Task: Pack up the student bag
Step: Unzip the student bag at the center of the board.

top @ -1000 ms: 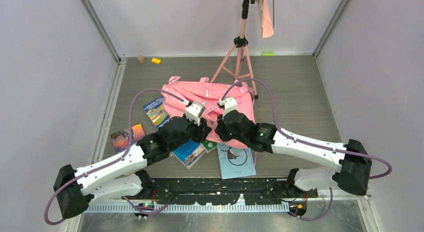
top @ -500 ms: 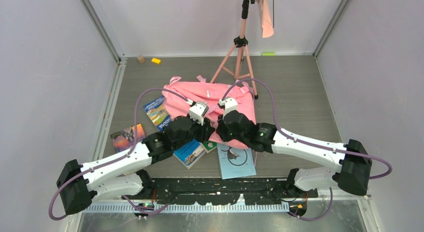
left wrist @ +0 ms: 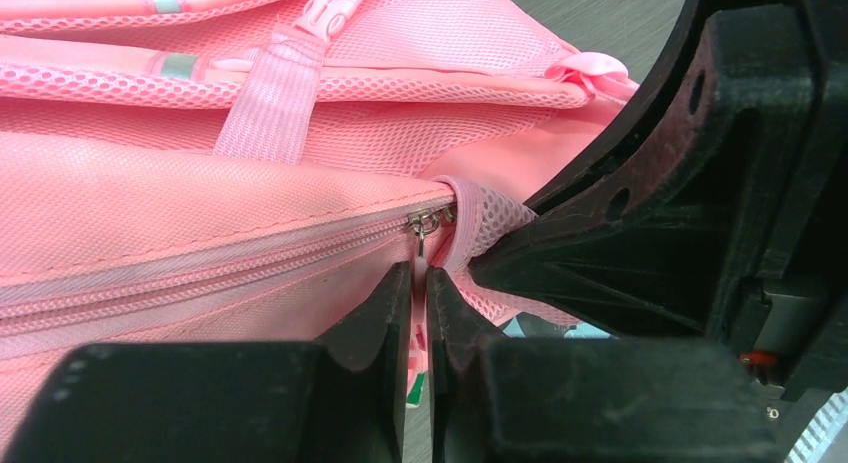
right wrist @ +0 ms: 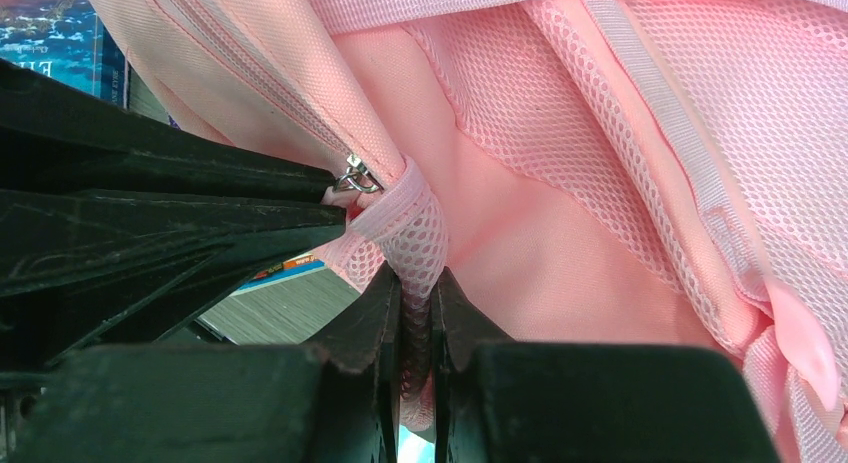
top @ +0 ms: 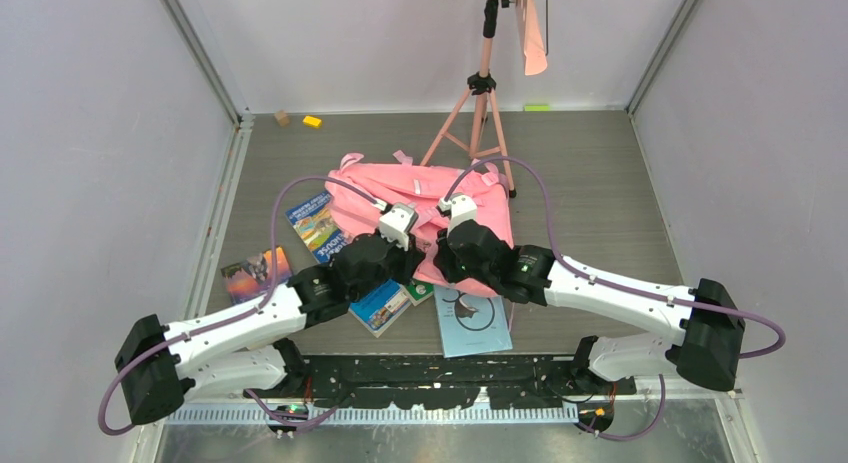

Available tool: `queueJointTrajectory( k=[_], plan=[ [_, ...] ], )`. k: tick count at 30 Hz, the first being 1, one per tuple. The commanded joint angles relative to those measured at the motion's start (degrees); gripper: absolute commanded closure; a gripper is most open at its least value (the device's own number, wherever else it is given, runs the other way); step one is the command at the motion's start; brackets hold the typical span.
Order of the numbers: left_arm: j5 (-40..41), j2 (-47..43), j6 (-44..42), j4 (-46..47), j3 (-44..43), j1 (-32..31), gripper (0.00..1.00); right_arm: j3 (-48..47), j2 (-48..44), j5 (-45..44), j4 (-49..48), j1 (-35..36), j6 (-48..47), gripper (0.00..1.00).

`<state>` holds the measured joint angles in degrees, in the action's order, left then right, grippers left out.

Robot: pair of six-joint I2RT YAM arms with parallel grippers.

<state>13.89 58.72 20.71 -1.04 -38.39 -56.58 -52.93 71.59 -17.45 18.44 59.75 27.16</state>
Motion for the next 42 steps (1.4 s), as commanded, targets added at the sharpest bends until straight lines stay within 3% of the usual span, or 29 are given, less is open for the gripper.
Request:
queueJointTrajectory(
  k=[1,3,9,16,32,42],
  plan=[
    [1.9,1.2,0.4,1.2,-0.3,-0.2,0.93,-1.9,-3.7,-4.1,-5.8,-0.9,3.2,1.00],
    [2.4,1.4,0.8,1.2,-0.5,-0.2,1.00,-1.8,-3.7,-4.0,-5.7,-0.9,3.2,1.00],
    [1.9,1.8,1.6,1.7,-0.4,-0.2,1.00,-1.7,-3.5,-4.3,-5.5,-1.0,3.0,1.00],
    [14.7,1.0,5.5,-7.4,-3.3,-0.2,1.00,-1.8,-3.0,-5.5,-4.9,-0.9,2.3,1.00],
    [29.9,-1.7,7.2,-23.6,-10.6,0.2,1.00,-1.5,-3.0,-6.1,-3.1,-0.9,2.0,0.99],
    [29.1,-2.6,4.5,-31.3,-14.7,7.1,1.00,-0.8,-4.4,-5.9,-2.0,-0.9,2.0,1.00]
  ],
)
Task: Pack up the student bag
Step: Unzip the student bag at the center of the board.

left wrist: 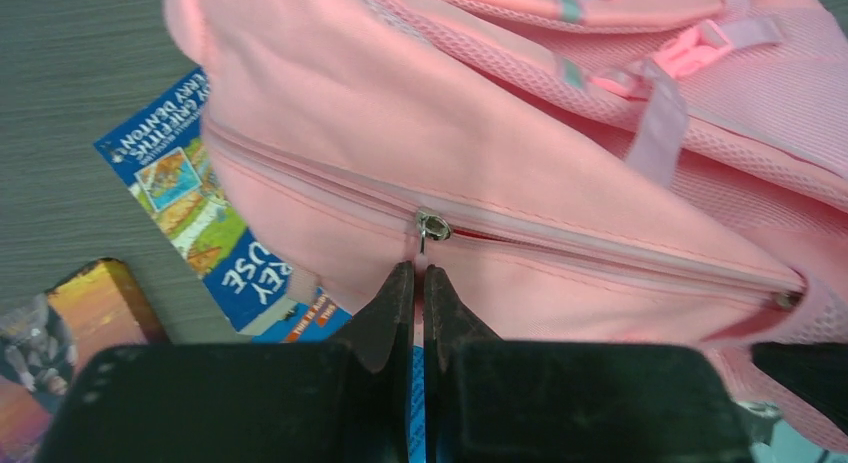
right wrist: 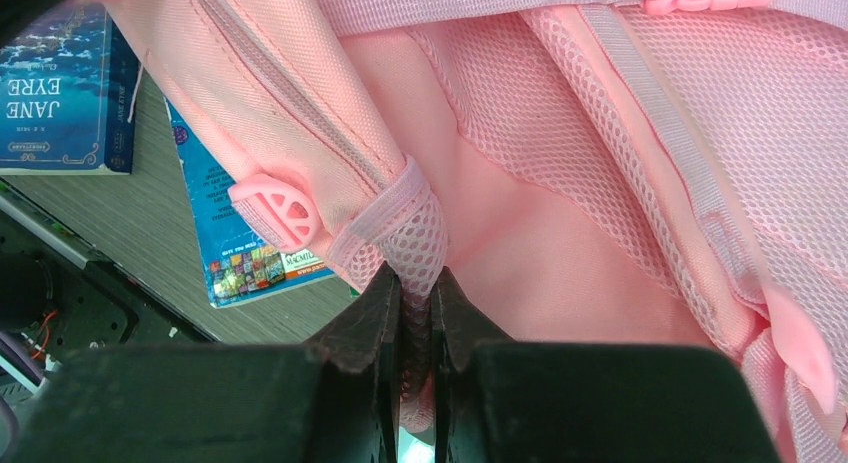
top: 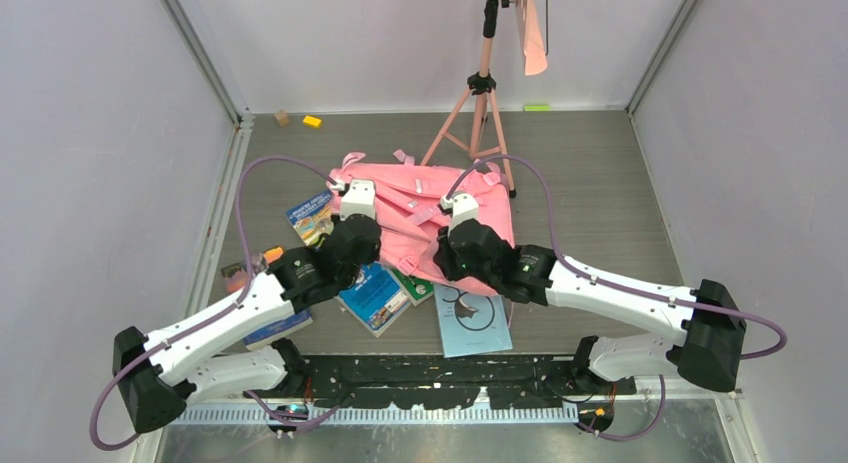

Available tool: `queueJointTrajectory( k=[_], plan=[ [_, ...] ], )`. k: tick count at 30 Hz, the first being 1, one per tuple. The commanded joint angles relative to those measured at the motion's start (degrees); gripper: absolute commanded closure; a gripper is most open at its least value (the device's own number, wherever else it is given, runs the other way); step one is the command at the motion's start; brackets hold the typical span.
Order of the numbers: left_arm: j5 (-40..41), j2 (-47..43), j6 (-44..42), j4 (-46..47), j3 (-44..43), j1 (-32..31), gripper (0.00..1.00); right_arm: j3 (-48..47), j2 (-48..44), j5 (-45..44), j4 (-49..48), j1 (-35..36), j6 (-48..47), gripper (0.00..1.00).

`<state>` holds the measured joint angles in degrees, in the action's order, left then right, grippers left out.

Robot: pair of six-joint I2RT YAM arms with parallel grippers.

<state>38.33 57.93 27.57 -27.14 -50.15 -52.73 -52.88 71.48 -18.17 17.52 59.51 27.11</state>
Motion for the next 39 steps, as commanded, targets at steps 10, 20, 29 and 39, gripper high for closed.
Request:
queueJointTrajectory(
  k=[10,20,29,39],
  plan=[
    [-7.2,-1.8,-8.9,-7.9,-5.3,14.8,1.00,1.8,-7.1,-3.1,0.5,-0.7,0.6,1.00],
    [-32.7,3.7,-16.4,-12.8,-12.0,18.5,1.00,3.6,-13.4,2.6,-1.4,-0.7,-2.9,0.87],
    [-42.2,3.2,-18.8,-12.4,-8.7,18.5,1.00,-1.1,-12.4,1.6,-3.9,-0.7,-2.3,0.24],
    [-39.8,0.4,-18.5,-11.2,-6.3,18.5,1.00,-8.3,1.3,9.9,-10.3,-0.7,-3.7,0.18]
  ],
)
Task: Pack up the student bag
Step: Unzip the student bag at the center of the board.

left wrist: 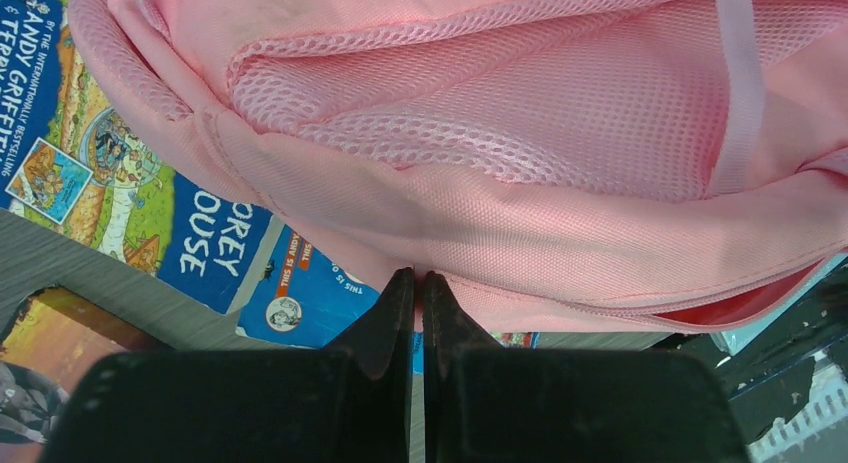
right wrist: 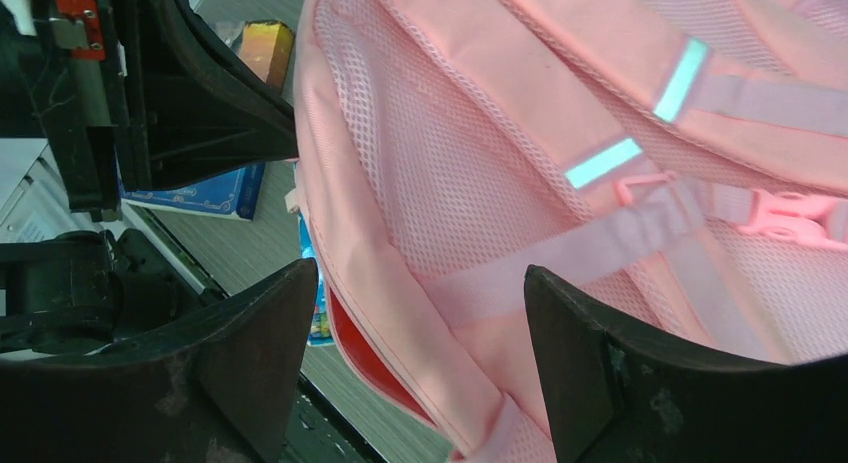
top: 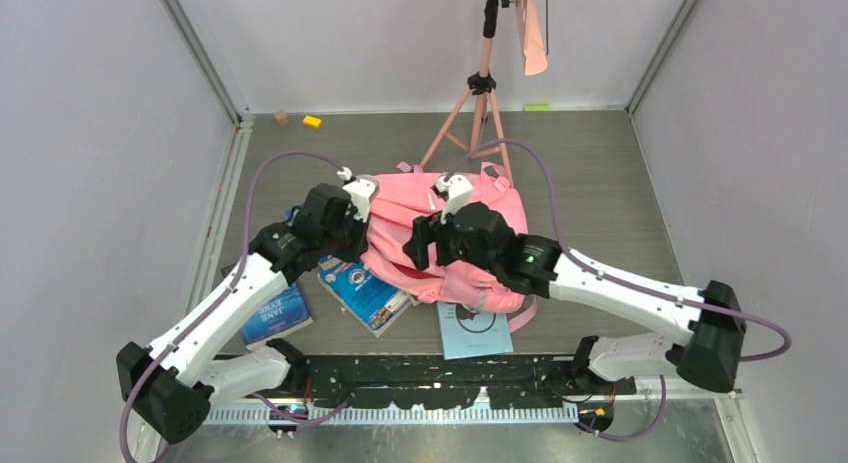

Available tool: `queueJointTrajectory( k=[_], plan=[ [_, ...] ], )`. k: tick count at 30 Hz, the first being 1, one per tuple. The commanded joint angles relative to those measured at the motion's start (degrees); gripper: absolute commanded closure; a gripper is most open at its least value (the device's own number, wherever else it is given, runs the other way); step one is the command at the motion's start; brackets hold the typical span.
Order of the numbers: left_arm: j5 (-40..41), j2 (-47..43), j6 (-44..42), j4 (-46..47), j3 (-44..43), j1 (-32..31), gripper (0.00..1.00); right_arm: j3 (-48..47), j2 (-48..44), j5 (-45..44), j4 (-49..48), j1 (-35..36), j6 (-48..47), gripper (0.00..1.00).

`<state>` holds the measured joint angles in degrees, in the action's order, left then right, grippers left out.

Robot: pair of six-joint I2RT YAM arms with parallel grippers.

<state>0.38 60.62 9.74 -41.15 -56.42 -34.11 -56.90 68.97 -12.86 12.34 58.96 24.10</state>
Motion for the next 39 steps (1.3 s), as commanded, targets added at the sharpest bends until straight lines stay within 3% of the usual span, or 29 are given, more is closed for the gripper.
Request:
queueJointTrajectory(
  k=[1,11,15,17,18,20,30,39],
  plan=[
    [-1.5,-2.5,-0.7,2.9,0.1,-0.2,1.00,-4.8,5.7,6.2,-5.3,-0.2,-0.8,0.19],
    [-1.5,-3.8,-0.1,3.3,0.6,0.0,1.00,-10.4,15.1,8.0,-7.3,0.5,-0.8,0.29],
    [-1.0,-3.9,-0.1,3.3,0.6,-0.1,1.00,-11.8,16.6,3.6,-6.3,1.7,-2.6,0.42],
    [2.7,-3.7,0.6,2.6,0.4,-0.1,1.00,-12.2,16.7,2.1,-5.2,2.3,-3.5,0.62],
    [4.8,-3.4,0.8,2.0,0.2,0.0,1.00,-12.3,16.6,1.5,-5.0,2.4,-3.8,0.79],
    [7.3,-3.1,1.1,1.3,0.0,0.3,1.00,-12.1,16.2,0.9,-4.5,2.5,-4.1,0.96],
    [6.1,-2.5,2.8,1.4,-0.2,4.5,1.00,-7.3,10.5,-0.4,-4.4,2.8,-4.0,1.00],
    [2.3,-1.6,3.1,2.0,-0.2,9.7,1.00,-3.5,3.3,4.2,-3.9,2.9,-3.8,1.00]
  ],
)
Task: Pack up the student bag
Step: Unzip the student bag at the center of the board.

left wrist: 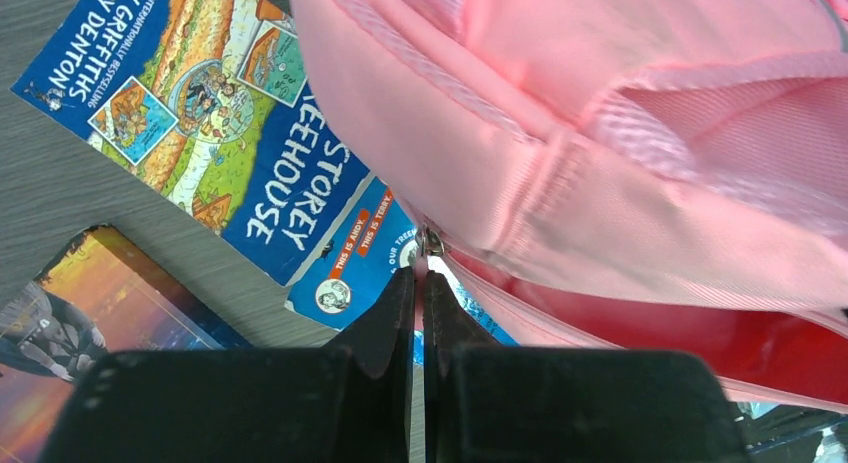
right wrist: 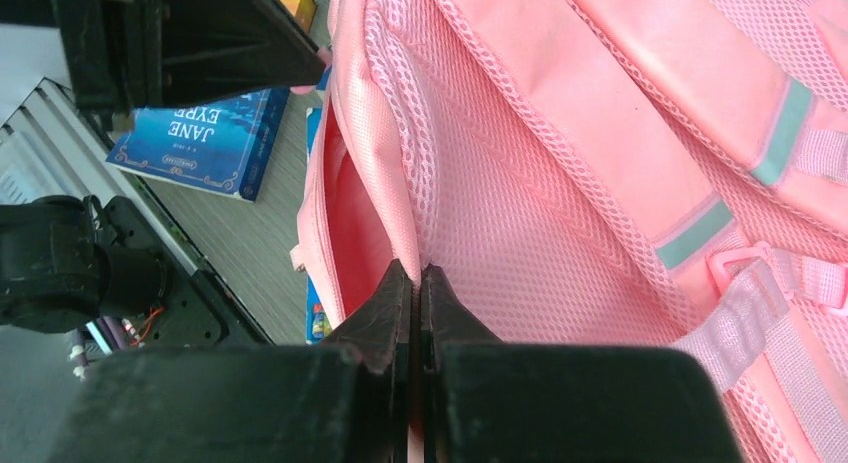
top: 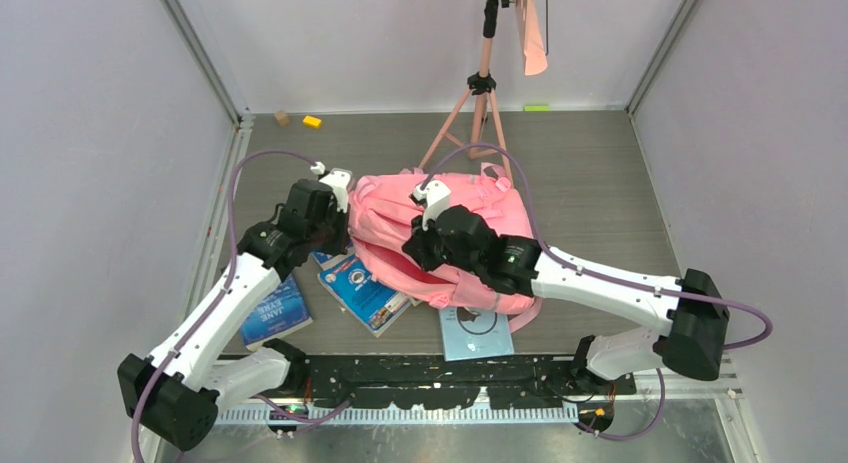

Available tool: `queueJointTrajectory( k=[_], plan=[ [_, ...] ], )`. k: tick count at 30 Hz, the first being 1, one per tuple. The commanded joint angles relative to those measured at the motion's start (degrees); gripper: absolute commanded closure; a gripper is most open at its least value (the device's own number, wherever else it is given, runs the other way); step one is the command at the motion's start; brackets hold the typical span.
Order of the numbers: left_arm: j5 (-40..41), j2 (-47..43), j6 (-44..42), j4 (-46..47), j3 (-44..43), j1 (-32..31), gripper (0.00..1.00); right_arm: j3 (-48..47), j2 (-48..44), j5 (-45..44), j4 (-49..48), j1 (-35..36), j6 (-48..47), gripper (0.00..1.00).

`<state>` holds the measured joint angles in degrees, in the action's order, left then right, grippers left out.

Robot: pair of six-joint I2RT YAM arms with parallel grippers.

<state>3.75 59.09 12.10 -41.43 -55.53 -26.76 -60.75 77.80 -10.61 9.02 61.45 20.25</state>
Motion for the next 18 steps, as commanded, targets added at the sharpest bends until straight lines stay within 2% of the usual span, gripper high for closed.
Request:
queueJointTrajectory(
  k=[1,10,18],
  plan=[
    [-1.7,-0.2,1.0,2.7,-1.0,2.9,1.00,0.8,-6.7,3.1,-0.5,0.4,-0.1,1.00],
    [-8.3,1.4,2.5,4.1,-1.0,7.5,1.00,3.4,-15.5,9.6,-0.5,0.6,-0.9,0.99],
    [-12.3,2.0,3.2,6.4,-0.7,10.8,1.00,1.9,-18.9,17.2,1.3,0.7,-1.4,1.00]
  ],
)
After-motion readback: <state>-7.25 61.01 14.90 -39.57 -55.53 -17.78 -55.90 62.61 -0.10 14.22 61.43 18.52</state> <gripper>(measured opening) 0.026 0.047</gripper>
